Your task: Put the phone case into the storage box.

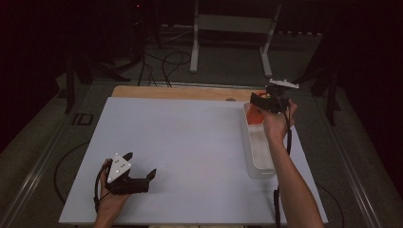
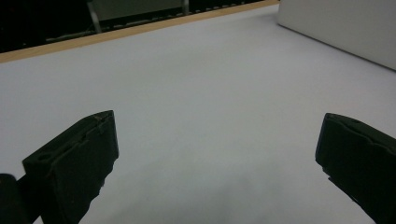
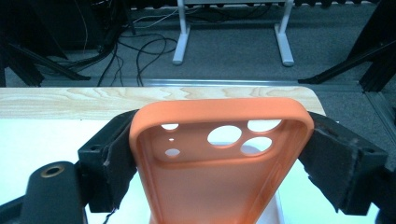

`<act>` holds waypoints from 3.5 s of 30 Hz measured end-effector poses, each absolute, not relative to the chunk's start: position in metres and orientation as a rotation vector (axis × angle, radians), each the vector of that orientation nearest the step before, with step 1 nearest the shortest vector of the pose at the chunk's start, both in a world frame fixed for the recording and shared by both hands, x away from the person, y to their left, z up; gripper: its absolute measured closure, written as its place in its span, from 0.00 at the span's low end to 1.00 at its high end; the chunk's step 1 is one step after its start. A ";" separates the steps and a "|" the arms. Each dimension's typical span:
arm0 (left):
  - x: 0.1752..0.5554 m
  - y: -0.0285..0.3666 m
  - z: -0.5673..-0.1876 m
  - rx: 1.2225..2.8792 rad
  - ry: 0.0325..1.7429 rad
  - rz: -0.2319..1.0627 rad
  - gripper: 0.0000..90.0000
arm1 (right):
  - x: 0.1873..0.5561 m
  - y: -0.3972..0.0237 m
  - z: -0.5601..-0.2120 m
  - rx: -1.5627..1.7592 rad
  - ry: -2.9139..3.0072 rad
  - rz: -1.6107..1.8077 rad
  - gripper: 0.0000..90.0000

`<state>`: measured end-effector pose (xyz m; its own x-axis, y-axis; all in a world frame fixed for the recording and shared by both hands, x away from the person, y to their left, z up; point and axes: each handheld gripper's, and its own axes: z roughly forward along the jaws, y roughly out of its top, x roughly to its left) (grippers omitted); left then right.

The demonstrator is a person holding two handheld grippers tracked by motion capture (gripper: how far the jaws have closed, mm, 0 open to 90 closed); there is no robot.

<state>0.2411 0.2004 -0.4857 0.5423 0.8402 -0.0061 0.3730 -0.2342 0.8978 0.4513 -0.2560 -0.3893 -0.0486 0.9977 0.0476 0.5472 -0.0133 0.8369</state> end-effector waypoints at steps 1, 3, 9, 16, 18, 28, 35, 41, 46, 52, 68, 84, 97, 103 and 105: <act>0.241 0.200 -0.486 1.828 1.000 0.616 0.00 | 0.451 -0.256 -0.390 1.624 1.657 0.946 0.19; 0.241 0.200 -0.486 1.828 0.999 0.616 0.00 | 0.452 -0.256 -0.391 1.625 1.657 0.945 0.19; 0.241 0.200 -0.486 1.829 0.999 0.615 0.00 | 0.453 -0.255 -0.394 1.623 1.660 0.936 0.19; 0.241 0.201 -0.486 1.828 0.998 0.617 0.00 | 0.454 -0.255 -0.398 1.629 1.665 0.927 0.19; 0.241 0.201 -0.486 1.828 0.999 0.617 0.00 | 0.455 -0.254 -0.399 1.632 1.664 0.925 0.19; 0.241 0.201 -0.486 1.828 0.999 0.616 0.00 | 0.457 -0.255 -0.407 1.655 1.660 0.910 0.18; 0.241 0.201 -0.486 1.829 0.999 0.615 0.00 | 0.458 -0.255 -0.411 1.658 1.660 0.904 0.18; 0.241 0.201 -0.485 1.828 0.999 0.615 0.00 | 0.460 -0.254 -0.413 1.660 1.663 0.899 0.18; 0.241 0.202 -0.485 1.826 1.000 0.615 0.00 | 0.461 -0.254 -0.415 1.663 1.669 0.891 0.18; 0.241 0.202 -0.485 1.826 1.000 0.616 0.00 | 0.461 -0.254 -0.417 1.668 1.668 0.888 0.18; 0.241 0.202 -0.485 1.824 1.001 0.615 0.00 | 0.461 -0.256 -0.423 1.680 1.672 0.868 0.18; 0.241 0.201 -0.485 1.828 1.001 0.615 0.00 | 0.464 -0.253 -0.424 1.667 1.669 0.863 0.18; 0.241 0.201 -0.486 1.825 1.001 0.612 0.00 | 0.466 -0.252 -0.426 1.656 1.667 0.861 0.18; 0.241 0.201 -0.486 1.826 1.000 0.612 0.00 | 0.468 -0.252 -0.427 1.650 1.668 0.864 0.18; 0.241 0.201 -0.486 1.827 1.001 0.612 0.00 | 0.469 -0.252 -0.427 1.646 1.673 0.861 0.17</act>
<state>0.2408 0.2014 -0.4856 0.5431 0.8396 -0.0095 0.3747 -0.2322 0.8976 0.4690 -0.2519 -0.4268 -0.0200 0.9998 0.0080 0.5873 0.0053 0.8093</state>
